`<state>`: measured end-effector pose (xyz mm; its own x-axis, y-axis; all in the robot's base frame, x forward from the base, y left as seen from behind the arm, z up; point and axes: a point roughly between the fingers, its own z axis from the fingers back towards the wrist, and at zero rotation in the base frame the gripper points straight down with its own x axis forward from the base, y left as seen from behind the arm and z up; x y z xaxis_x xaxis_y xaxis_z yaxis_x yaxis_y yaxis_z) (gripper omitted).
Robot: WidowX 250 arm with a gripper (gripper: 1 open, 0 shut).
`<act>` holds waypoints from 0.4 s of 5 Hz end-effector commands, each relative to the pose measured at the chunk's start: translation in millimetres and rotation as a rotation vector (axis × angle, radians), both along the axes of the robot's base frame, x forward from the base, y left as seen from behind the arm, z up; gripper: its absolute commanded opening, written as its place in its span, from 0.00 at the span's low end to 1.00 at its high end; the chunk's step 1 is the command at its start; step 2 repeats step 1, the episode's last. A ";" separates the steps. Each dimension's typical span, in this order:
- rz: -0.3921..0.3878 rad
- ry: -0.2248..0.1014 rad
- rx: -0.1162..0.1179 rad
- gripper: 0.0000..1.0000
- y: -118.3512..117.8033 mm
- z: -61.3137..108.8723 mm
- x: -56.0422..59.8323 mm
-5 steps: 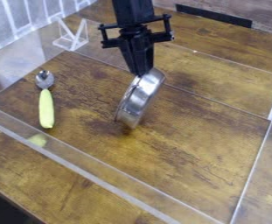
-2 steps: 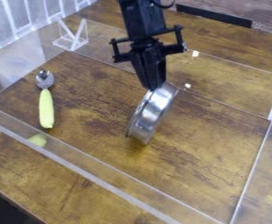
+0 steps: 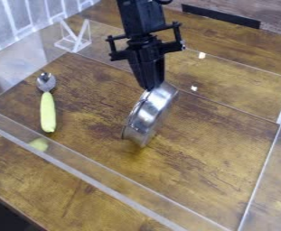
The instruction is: Remove the mushroom from the silver pot and put it on the table
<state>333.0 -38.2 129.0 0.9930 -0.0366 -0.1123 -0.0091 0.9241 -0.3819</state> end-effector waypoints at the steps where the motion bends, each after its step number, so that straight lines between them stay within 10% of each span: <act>1: 0.003 -0.095 -0.002 0.00 12.2 31.0 -9.8; 2: 0.003 -0.095 -0.002 0.00 12.2 31.0 -9.8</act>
